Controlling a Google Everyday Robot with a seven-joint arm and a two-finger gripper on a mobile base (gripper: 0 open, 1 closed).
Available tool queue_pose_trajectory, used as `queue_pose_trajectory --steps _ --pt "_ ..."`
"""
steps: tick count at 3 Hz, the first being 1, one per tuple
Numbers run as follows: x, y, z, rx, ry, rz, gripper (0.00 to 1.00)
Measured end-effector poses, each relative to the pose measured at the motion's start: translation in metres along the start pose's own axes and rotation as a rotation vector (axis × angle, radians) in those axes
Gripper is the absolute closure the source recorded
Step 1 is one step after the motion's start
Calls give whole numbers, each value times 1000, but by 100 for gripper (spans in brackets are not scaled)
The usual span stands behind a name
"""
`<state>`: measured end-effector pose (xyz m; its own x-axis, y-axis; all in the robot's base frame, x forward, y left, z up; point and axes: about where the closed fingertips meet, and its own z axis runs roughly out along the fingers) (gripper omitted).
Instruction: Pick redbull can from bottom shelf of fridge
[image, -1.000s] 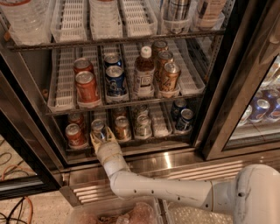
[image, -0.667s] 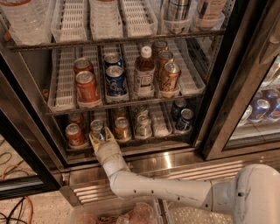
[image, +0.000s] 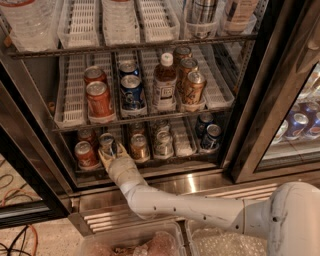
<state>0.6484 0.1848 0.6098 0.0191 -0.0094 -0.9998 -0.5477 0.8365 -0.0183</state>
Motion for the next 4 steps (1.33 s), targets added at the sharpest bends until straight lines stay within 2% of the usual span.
queue_pose_trajectory --steps 1,2,3,4 --pt "-24 -1 11 -60 -20 -41 100" --pt "-38 0 -5 -126 -25 -65 100" --pt "-46 0 -41 -188 -6 -92 100" --pt "-46 -3 -82 -234 41 -104 100"
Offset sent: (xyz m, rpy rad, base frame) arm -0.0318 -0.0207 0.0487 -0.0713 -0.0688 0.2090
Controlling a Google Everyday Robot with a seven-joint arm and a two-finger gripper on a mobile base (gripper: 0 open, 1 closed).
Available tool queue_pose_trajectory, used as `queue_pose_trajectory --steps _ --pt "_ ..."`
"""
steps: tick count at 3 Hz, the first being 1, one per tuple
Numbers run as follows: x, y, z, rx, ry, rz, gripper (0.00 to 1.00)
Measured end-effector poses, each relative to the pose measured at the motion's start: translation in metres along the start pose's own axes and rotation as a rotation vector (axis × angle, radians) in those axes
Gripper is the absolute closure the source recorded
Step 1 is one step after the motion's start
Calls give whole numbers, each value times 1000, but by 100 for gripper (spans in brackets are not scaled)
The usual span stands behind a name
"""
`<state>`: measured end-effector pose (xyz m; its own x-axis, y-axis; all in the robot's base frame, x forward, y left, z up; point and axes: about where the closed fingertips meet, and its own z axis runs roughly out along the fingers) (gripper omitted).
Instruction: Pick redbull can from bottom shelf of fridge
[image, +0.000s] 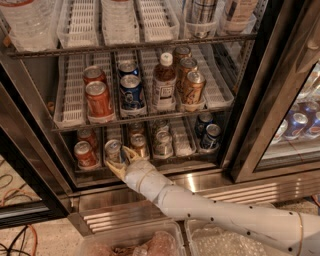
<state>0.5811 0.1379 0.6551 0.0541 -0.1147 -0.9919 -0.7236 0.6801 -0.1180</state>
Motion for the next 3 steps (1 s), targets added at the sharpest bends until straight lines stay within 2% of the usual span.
queue_pose_trajectory --steps 1,2,3 --pt "3 -5 -31 -49 11 65 100" --pt "-4 -22 -48 -86 -52 164 100" --pt "-15 -33 -48 -148 -159 297 100"
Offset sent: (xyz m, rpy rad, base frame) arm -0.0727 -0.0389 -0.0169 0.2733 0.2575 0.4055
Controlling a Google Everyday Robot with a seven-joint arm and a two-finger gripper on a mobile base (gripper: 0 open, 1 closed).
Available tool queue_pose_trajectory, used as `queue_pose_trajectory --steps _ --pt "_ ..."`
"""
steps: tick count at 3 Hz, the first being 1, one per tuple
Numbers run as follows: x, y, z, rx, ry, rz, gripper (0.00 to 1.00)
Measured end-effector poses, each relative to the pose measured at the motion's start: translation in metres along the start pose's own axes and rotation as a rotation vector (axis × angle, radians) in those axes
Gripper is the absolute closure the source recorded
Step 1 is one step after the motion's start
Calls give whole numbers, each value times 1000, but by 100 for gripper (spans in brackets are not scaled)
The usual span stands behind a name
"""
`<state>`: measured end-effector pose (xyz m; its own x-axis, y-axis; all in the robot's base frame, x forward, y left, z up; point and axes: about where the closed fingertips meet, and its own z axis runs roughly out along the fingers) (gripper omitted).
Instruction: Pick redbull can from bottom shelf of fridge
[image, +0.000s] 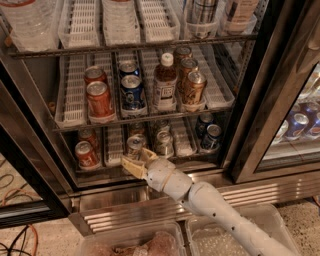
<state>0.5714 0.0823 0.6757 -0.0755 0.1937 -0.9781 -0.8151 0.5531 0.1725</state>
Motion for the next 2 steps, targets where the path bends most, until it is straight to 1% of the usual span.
queue_pose_trajectory --steps 1,2 --pt "29 19 -1 -73 2 78 100" --pt "29 19 -1 -73 2 77 100"
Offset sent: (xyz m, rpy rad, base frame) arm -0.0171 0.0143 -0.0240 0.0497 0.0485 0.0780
